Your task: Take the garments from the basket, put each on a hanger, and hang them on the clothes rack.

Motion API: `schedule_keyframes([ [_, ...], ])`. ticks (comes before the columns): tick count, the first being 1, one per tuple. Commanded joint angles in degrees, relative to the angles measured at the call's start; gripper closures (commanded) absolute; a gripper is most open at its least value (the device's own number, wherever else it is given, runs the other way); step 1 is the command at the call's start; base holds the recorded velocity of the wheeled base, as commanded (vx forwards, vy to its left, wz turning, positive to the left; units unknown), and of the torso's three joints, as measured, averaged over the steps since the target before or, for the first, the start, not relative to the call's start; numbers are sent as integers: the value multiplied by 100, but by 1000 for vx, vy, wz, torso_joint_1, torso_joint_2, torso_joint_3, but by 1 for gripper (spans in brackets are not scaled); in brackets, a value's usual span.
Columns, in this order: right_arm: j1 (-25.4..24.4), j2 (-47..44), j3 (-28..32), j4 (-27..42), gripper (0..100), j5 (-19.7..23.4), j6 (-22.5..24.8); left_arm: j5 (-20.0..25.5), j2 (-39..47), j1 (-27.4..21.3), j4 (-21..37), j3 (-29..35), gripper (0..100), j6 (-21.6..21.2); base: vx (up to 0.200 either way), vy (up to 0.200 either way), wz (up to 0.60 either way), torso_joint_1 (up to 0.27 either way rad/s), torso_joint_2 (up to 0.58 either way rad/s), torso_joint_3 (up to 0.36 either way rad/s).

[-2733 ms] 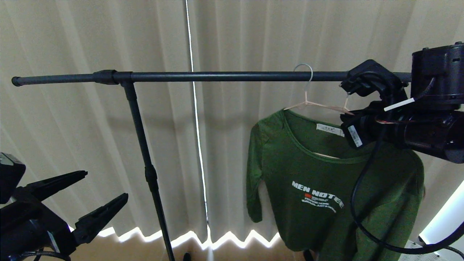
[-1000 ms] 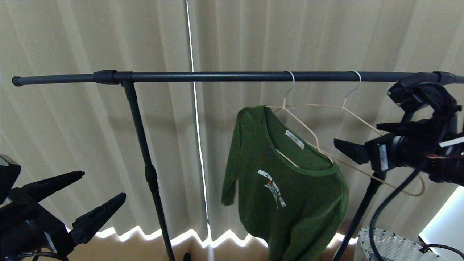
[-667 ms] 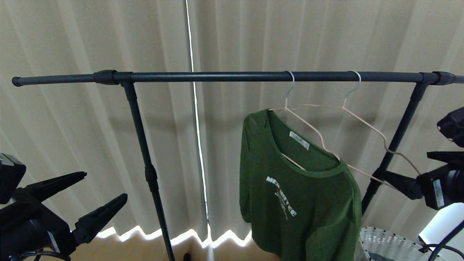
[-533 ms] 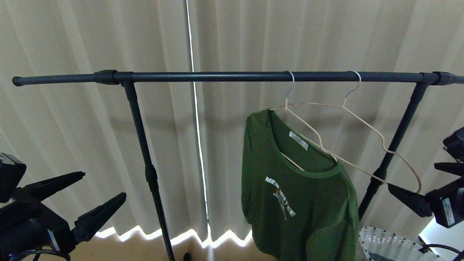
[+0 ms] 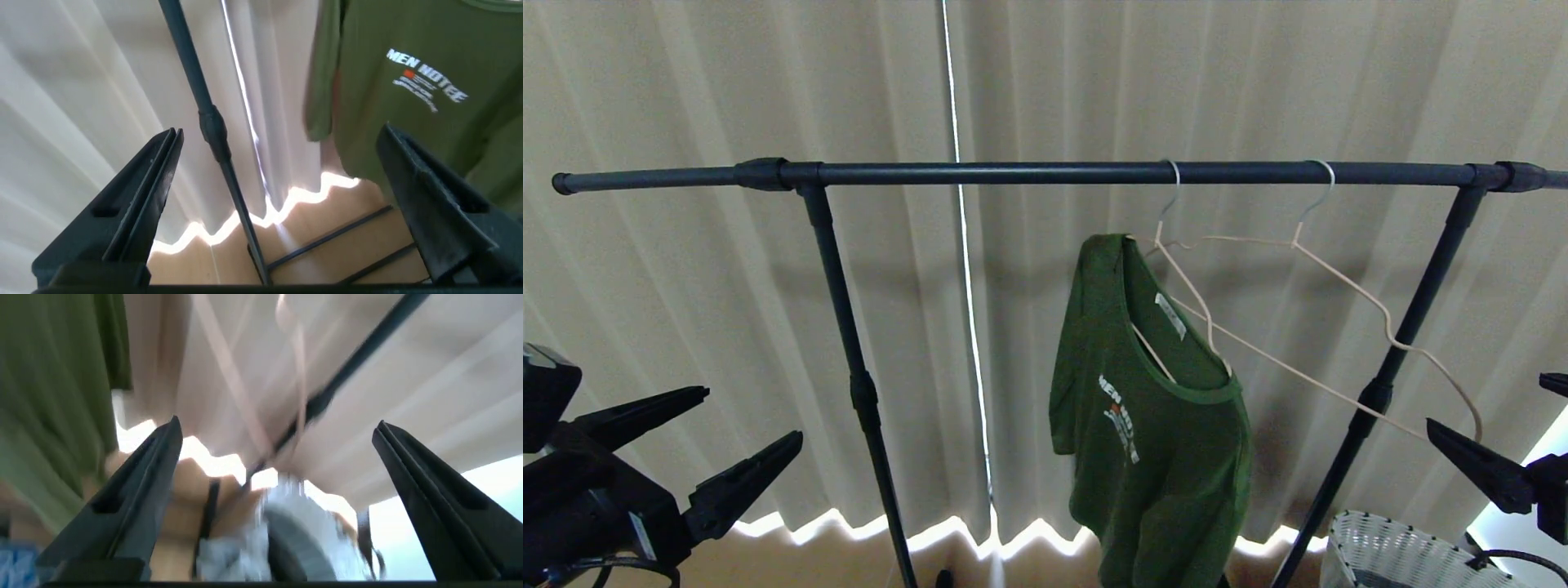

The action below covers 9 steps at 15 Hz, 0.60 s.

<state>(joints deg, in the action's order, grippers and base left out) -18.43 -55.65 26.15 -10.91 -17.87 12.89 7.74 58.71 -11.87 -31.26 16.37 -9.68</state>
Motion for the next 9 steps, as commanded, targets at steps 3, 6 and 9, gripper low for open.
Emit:
schedule_keyframes([
  [3,323,-376,-813,-772,0,3,-216,-1,44,1,-3,-11,0,-8,0,0,0,0,0,0],
  [6,665,-412,-1015,-922,0,12,-243,-1,-9,10,-3,-2,0,1,0,0,0,0,0,0],
  [9,683,-394,-1112,-957,0,12,-313,-1,0,10,-3,6,0,1,-200,0,0,4,1,4],
])
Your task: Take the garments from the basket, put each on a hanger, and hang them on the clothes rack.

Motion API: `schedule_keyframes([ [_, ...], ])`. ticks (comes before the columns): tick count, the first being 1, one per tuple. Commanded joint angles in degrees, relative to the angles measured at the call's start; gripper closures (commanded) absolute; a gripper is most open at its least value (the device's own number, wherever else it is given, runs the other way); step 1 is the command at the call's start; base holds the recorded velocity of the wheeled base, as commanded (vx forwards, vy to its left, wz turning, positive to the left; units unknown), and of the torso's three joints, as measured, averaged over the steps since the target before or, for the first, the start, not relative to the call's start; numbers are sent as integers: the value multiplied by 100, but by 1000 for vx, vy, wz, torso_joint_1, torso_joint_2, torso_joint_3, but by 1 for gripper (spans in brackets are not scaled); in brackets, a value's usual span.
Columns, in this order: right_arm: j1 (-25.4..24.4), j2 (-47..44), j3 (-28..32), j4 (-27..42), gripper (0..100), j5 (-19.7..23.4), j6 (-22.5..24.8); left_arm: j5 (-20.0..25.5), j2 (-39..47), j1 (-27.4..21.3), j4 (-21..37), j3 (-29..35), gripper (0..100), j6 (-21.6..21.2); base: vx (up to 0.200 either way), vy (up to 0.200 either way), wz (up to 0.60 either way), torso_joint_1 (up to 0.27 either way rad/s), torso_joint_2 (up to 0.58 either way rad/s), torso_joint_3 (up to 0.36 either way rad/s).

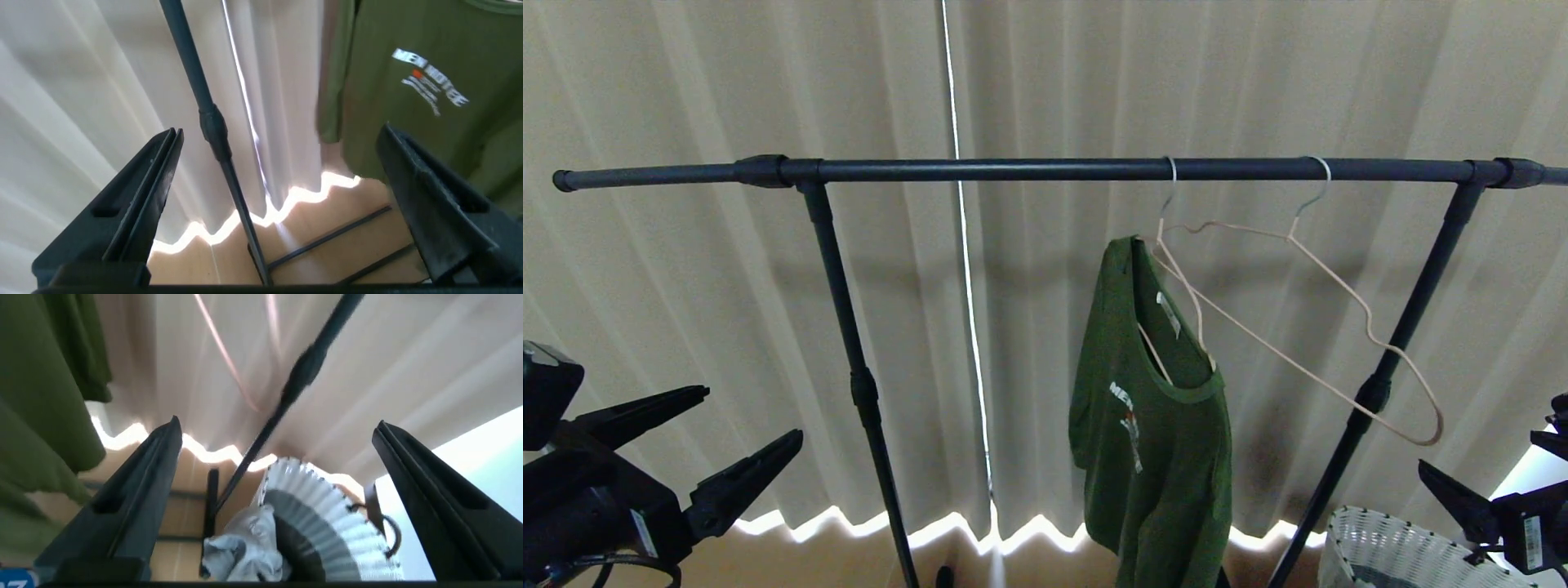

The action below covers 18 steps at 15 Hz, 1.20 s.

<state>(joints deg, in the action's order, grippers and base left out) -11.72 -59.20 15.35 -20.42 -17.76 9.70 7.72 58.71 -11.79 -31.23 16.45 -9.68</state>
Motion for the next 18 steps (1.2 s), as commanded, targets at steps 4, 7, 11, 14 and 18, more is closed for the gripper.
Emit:
schedule_keyframes([
  [4,29,-39,-216,-472,0,-8,40,2,9,1,-6,-19,0,1,-200,0,0,1,0,2],
  [7,29,-57,-234,-498,0,-8,40,2,-53,10,-6,-10,0,10,-200,0,0,2,4,2],
  [11,38,-22,-243,-498,0,-8,32,2,0,1,-6,-115,0,-60,-100,0,0,0,0,-1],
  [14,47,-48,-313,-498,0,-8,32,2,88,98,-6,-142,0,-69,0,0,0,0,0,0],
  [18,47,-171,-322,-498,0,-8,23,2,62,291,-14,-133,0,-87,0,0,0,0,0,0],
])
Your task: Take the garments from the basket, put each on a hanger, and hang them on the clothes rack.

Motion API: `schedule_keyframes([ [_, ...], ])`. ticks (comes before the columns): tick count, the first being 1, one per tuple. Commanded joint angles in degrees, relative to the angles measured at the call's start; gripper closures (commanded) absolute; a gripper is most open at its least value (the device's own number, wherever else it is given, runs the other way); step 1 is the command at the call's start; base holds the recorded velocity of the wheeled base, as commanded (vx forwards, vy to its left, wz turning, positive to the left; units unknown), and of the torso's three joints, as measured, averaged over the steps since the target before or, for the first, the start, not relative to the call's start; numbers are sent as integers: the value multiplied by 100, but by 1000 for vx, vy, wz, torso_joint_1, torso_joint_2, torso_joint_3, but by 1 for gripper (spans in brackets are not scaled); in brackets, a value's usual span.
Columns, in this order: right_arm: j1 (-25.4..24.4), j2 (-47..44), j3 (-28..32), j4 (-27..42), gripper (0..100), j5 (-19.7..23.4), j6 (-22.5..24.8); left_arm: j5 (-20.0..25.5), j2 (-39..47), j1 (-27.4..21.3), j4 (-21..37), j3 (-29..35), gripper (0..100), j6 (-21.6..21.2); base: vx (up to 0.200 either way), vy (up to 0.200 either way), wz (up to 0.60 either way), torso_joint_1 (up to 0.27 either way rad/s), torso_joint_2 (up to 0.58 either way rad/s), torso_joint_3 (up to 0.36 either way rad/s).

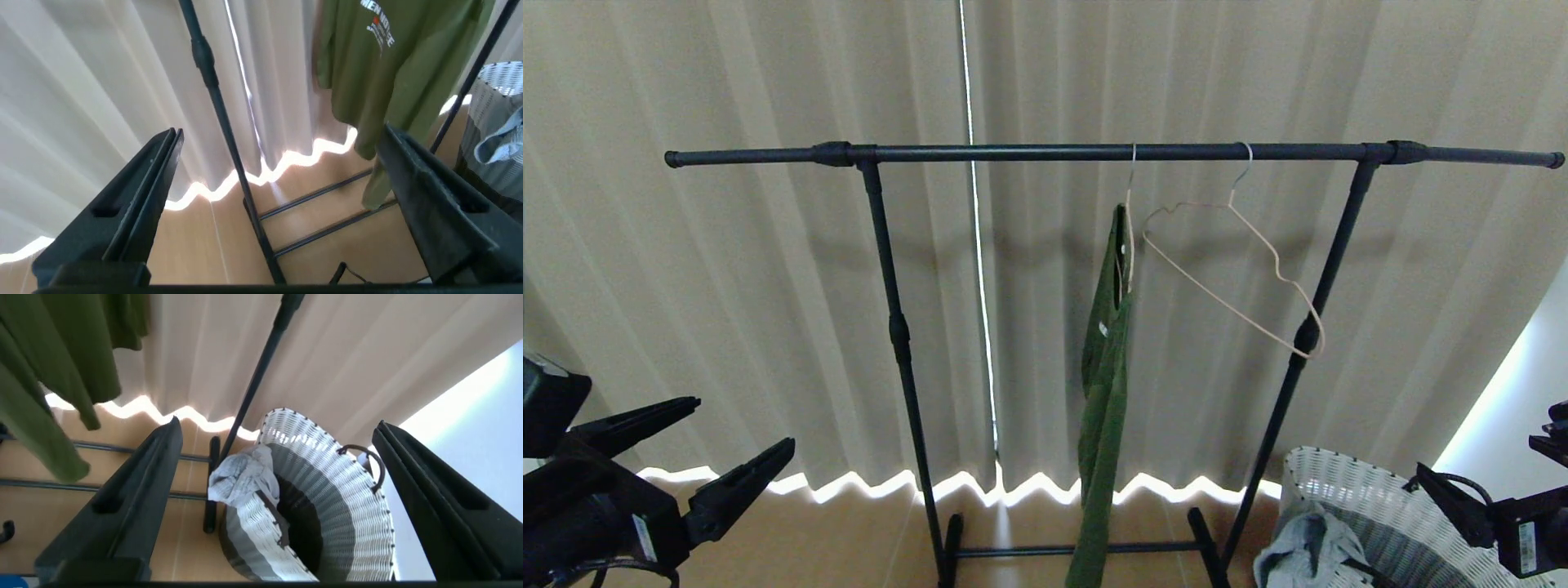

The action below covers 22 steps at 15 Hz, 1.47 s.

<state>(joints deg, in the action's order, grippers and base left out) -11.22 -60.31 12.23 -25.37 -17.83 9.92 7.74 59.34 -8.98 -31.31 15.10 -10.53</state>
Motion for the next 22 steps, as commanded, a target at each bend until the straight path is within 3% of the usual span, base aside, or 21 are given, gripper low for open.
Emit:
schedule_keyframes([
  [1,-3,-60,-10,-3,0,-1,1,-1,-2,11,-7,1,0,-1,0,0,0,0,0,0],
  [9,5,-51,-36,6,0,-53,18,-1,69,-235,2,72,0,-37,0,0,0,-6,15,8],
  [22,5,-51,-71,6,0,-53,27,-1,95,-306,-7,36,0,-54,0,0,0,-174,443,267],
])
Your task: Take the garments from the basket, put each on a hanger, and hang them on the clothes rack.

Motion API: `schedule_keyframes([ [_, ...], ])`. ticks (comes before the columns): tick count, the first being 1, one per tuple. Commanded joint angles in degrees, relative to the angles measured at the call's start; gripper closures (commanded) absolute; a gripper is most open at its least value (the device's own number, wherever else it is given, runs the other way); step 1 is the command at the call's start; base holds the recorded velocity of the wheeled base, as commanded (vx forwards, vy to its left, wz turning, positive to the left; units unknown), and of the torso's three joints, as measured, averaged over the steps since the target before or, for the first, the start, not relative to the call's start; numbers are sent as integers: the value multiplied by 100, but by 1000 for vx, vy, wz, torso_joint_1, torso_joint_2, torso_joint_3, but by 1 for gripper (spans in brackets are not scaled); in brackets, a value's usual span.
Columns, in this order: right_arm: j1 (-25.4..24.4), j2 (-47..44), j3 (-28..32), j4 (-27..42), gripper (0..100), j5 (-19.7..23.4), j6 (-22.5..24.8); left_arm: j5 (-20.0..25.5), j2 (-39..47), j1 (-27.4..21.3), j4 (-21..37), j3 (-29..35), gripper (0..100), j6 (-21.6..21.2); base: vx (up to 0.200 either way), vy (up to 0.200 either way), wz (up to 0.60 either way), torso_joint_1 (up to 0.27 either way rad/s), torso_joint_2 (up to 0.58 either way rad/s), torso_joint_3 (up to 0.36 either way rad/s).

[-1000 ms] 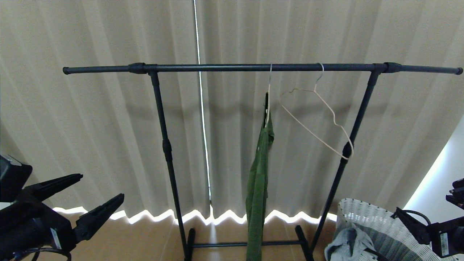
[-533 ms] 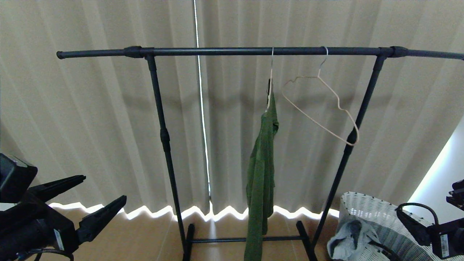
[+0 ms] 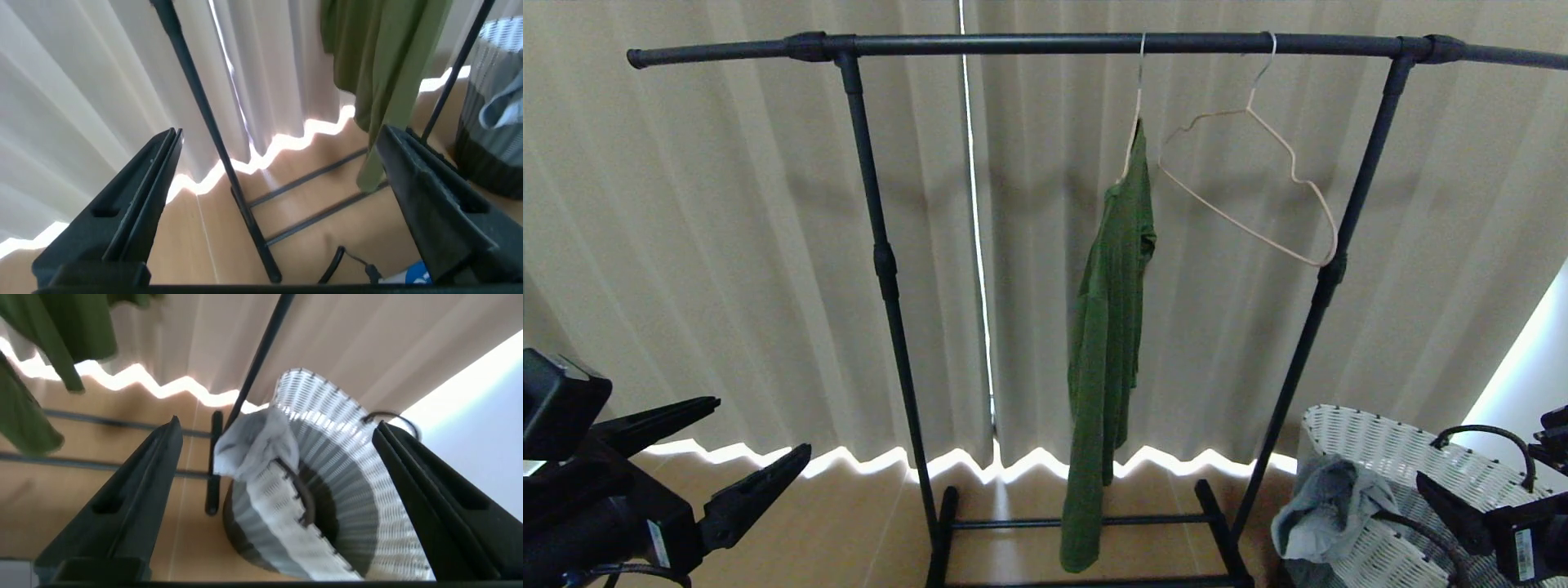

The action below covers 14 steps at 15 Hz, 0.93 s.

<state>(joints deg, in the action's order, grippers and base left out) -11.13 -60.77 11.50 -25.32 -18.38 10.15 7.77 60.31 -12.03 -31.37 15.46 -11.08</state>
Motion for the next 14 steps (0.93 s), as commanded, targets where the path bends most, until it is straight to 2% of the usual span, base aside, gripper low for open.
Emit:
schedule_keyframes([
  [1,-3,-5,2,1,0,1,4,6,-1,-1,-1,1,0,1,0,0,0,-144,461,315],
  [6,-3,-14,2,1,0,1,4,6,-10,-1,-1,-8,0,-34,0,0,0,-104,369,261],
  [14,-3,21,-244,1,0,37,4,6,-45,8,-1,-43,0,-34,0,0,0,-5,21,12],
])
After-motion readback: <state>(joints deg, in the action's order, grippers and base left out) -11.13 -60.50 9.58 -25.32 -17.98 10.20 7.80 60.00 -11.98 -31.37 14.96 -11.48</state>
